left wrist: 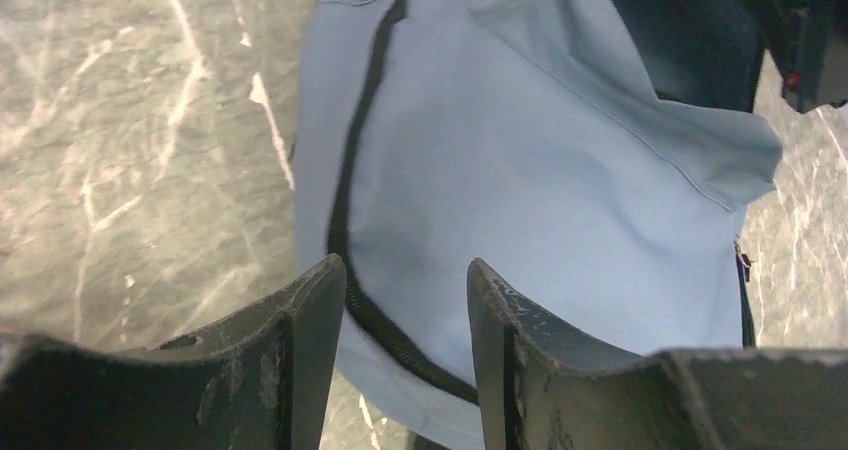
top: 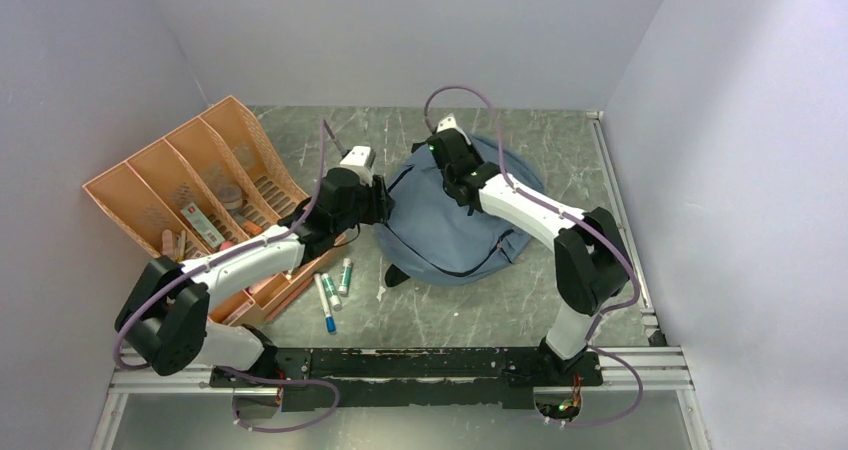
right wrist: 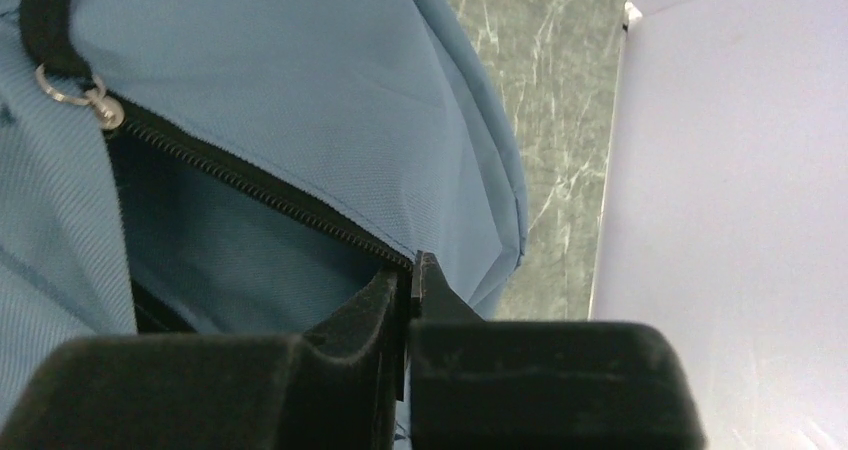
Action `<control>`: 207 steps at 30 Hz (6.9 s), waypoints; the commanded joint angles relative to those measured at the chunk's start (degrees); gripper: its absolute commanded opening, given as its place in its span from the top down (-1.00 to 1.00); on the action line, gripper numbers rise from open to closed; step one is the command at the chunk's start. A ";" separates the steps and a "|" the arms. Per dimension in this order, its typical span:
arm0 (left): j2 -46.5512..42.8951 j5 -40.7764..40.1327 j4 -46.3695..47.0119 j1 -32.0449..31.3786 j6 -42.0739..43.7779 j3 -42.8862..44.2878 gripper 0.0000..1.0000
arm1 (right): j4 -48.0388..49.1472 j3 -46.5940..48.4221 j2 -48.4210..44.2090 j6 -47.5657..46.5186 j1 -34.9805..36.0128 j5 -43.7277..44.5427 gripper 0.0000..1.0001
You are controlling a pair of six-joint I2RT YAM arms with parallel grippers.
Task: Pack the student bag
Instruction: Unzip the student bag at the center of the board, then pick up the stationery from the center of the board, then place the stationery in the student bag, then pick up the stationery from the center of the board.
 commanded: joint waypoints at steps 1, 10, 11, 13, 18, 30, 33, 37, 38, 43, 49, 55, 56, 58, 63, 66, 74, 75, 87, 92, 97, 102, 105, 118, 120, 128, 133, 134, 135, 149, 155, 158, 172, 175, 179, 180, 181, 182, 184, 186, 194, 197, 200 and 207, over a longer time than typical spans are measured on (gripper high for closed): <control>-1.99 -2.19 -14.09 0.96 -3.70 3.14 -0.07 | -4.30 2.99 -0.77 7.19 -3.88 -0.55 1.00; -5.69 -10.00 -32.18 0.95 -10.84 3.94 -0.07 | -6.49 2.62 -3.78 11.94 -6.54 -4.32 1.00; -6.24 -10.55 -34.20 0.95 -12.22 3.70 -0.08 | -6.66 2.44 -3.80 12.26 -6.66 -4.73 1.00; -7.67 -10.80 -36.97 0.97 -14.83 2.36 -0.08 | -6.78 2.04 -3.76 13.04 -6.72 -5.33 1.00; -10.99 -10.84 -38.60 0.61 -19.86 -2.72 -0.08 | -6.83 0.32 -4.09 13.98 -6.76 -6.88 1.00; -3.58 -10.24 -34.10 -0.76 -18.43 -4.19 -0.12 | -7.69 -1.60 -6.24 17.58 -6.94 -9.87 1.00; -2.02 -9.70 -32.74 -1.08 -18.23 -4.75 -0.11 | -7.86 -2.02 -6.47 17.80 -6.97 -9.76 1.00; 0.07 -9.54 -31.29 -1.88 -18.35 -5.35 -0.10 | -7.84 -2.56 -6.72 18.19 -7.15 -10.08 1.00; 0.68 -9.54 -30.95 -2.06 -18.25 -5.40 -0.09 | -7.86 -2.60 -6.78 18.34 -7.18 -10.24 1.00; 3.69 -9.58 -30.33 -2.58 -17.80 -5.40 -0.06 | -8.27 -2.44 -6.96 18.84 -7.41 -10.57 1.00; 6.10 -9.39 -29.55 -3.14 -17.16 -5.77 0.05 | -9.16 -2.62 -7.88 20.20 -8.51 -10.65 1.00; 6.44 -8.97 -29.40 -3.53 -16.54 -4.53 0.51 | -10.67 -2.32 -9.52 22.12 -10.00 -10.20 1.00; 6.14 -8.93 -29.36 -3.61 -16.31 -4.12 0.60 | -11.25 -2.09 -9.70 22.75 -10.38 -10.33 1.00; 5.53 -9.20 -29.71 -3.69 -15.77 -3.04 0.70 | -12.60 -1.55 -10.02 23.67 -11.15 -11.16 1.00; 2.91 -9.31 -30.76 -3.71 -13.22 1.21 0.82 | -16.68 0.27 -9.63 26.42 -11.99 -13.66 1.00; -0.18 -8.42 -30.78 -3.69 -11.54 3.82 0.87 | -17.98 0.28 -10.16 29.01 -11.95 -16.31 1.00; -6.45 5.22 -18.54 -3.70 -6.80 9.73 0.90 | -17.98 -0.93 -11.94 33.59 -12.32 -22.63 1.00; -6.03 6.70 -16.91 -3.71 -7.76 10.70 0.90 | -18.19 -0.60 -12.00 33.71 -12.38 -23.21 1.00; 9.48 17.24 7.31 -5.54 -25.81 17.48 0.90 | -17.88 0.05 -17.53 26.03 -12.36 -24.65 1.00; 16.39 17.39 14.77 -8.12 -31.66 20.28 0.90 | -15.70 -0.95 -20.41 23.55 -12.34 -22.82 1.00; 20.07 15.22 22.91 -9.05 -38.93 19.97 0.90 | -14.26 -0.23 -21.28 24.08 -12.34 -25.28 1.00; 23.22 17.05 21.99 -9.77 -41.22 23.29 0.90 | -15.23 1.43 -19.88 25.31 -12.37 -26.09 1.00; 24.07 15.76 20.93 -10.19 -41.33 23.90 0.90 | -14.68 1.20 -20.67 26.38 -12.31 -26.80 1.00; 28.53 9.93 12.47 -12.31 -42.37 28.35 0.90 | -10.40 -0.59 -23.98 31.15 -12.33 -30.37 1.00; 28.55 8.75 12.00 -12.49 -43.17 27.66 0.90 | -10.20 -0.63 -24.11 31.20 -12.37 -30.85 1.00; 32.13 6.98 14.15 -11.83 -46.26 30.30 0.90 | -9.29 -3.40 -25.07 32.85 -12.30 -34.49 1.00; 34.62 5.19 13.95 -10.40 -48.03 33.64 0.90 | -8.58 -6.45 -26.62 34.41 -12.04 -35.72 1.00; 35.07 4.55 13.78 -10.06 -48.17 34.13 0.90 | -8.41 -7.13 -27.00 34.66 -11.99 -35.72 1.00; 35.45 4.21 13.60 -9.71 -48.19 34.67 0.90 | -8.24 -7.74 -27.43 34.95 -11.89 -35.43 1.00; 40.06 6.05 13.74 -8.02 -46.27 39.25 0.13 | -8.47 -9.11 -27.33 34.55 -11.86 -33.95 1.00; 38.20 6.25 13.06 -7.95 -44.30 37.76 -0.03 | -8.29 -9.60 -27.53 34.38 -11.85 -32.96 1.00; 36.68 6.02 11.83 -7.93 -42.59 36.96 -0.04 | -8.11 -9.80 -27.63 34.25 -11.86 -32.59 1.00; 18.68 7.80 5.02 -6.63 -26.09 23.61 0.13 | -6.63 -9.84 -25.57 31.22 -11.96 -28.05 1.00; 14.24 5.94 -4.31 -6.45 -20.47 22.47 0.16 | -7.13 -9.07 -24.45 30.89 -12.11 -26.89 1.00; 6.69 -5.13 -17.36 -6.15 -14.76 19.76 0.17 | -6.04 -10.13 -24.80 30.36 -12.76 -27.91 1.00; 4.68 -9.51 -20.56 -5.95 -14.38 18.82 0.17 | -5.47 -10.57 -25.08 30.07 -13.19 -29.02 1.00; 2.76 -12.47 -23.36 -5.70 -14.28 17.86 0.16 | -5.07 -10.89 -25.30 29.94 -13.71 -29.97 1.00; 0.75 -15.04 -26.32 -5.46 -14.45 16.80 0.15 | -4.82 -11.07 -25.46 29.84 -14.14 -30.62 1.00; -2.93 -20.23 -32.26 -5.25 -16.07 14.84 0.11 | -4.87 -11.22 -25.40 29.84 -14.40 -30.41 1.00; -6.52 -24.22 -38.74 -4.94 -19.70 12.90 -0.11 | -4.94 -11.43 -25.52 29.95 -14.49 -29.22 1.00; -11.05 -24.70 -56.23 -4.78 -36.09 5.71 -0.12 | -4.12 -13.80 -27.01 30.45 -14.58 -25.64 1.00; -9.96 -24.19 -58.24 -4.77 -37.94 3.58 -0.14 | -4.21 -14.35 -27.02 30.61 -14.58 -25.71 1.00; -9.05 -24.42 -57.94 -4.82 -37.89 1.96 -0.14 | -4.00 -14.89 -26.89 30.68 -14.59 -26.10 1.00; -7.63 -21.80 -53.92 -4.75 -36.19 -1.09 -0.11 | -3.82 -15.64 -27.06 31.07 -14.58 -25.86 1.00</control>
